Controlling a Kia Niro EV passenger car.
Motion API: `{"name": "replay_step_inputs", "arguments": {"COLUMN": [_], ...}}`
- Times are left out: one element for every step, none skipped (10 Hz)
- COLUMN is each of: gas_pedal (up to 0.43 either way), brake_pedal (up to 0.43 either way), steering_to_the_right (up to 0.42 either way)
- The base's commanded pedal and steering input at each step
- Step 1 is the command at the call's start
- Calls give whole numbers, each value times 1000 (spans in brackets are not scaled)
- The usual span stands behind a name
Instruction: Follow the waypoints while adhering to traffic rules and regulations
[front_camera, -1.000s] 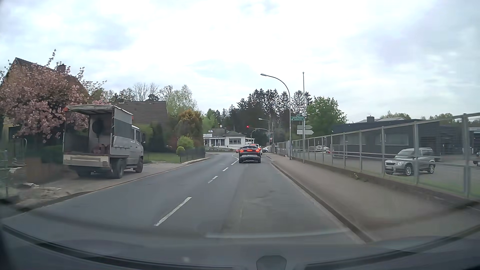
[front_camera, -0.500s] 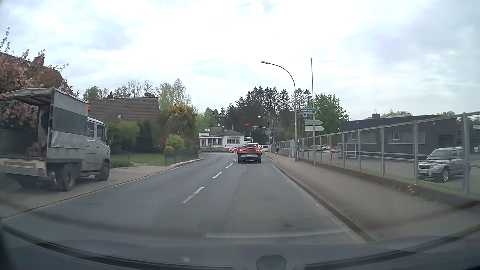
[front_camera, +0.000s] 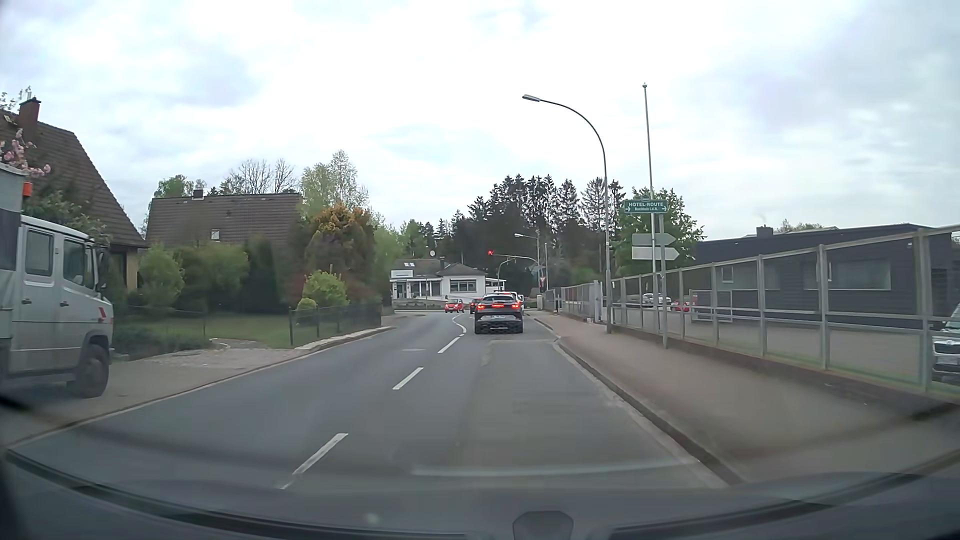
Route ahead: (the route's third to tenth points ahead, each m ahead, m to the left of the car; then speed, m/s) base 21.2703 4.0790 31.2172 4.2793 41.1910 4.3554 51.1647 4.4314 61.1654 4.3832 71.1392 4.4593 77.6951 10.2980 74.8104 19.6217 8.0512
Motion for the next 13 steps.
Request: {"name": "replay_step_inputs", "arguments": {"gas_pedal": [39, 39, 39, 39, 28, 20, 0, 0, 0, 0, 0, 0, 0], "brake_pedal": [0, 0, 0, 0, 0, 0, 0, 0, 0, 0, 0, 0, 0], "steering_to_the_right": [3, 3, 4, 5, 4, 4, 4, 4, 2, 2, 2, 2, 0]}}
